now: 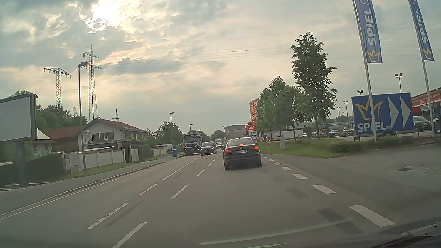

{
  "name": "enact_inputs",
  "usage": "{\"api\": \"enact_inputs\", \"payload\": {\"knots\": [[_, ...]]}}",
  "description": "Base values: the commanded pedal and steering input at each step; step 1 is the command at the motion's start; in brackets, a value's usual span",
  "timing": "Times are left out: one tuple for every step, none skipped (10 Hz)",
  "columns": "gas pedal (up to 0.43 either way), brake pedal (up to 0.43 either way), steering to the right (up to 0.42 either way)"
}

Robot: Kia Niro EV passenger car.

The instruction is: Follow the waypoints while adhering to traffic rules and regulations

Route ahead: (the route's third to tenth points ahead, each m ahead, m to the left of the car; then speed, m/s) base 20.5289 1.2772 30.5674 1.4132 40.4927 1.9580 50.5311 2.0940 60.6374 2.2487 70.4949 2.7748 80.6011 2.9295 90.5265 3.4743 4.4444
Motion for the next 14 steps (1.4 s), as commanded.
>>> {"api": "enact_inputs", "payload": {"knots": [[0.000, 0.000, 0.003], [0.000, 0.000, 0.002], [0.020, 0.000, 0.003], [0.039, 0.000, 0.003], [0.039, 0.000, 0.003], [0.039, 0.000, 0.002], [0.028, 0.000, 0.003], [0.028, 0.000, 0.006], [0.028, 0.000, 0.008], [0.028, 0.000, 0.009], [0.028, 0.000, 0.009], [0.028, 0.000, 0.009], [0.028, 0.000, 0.009], [0.028, 0.000, 0.009]]}}
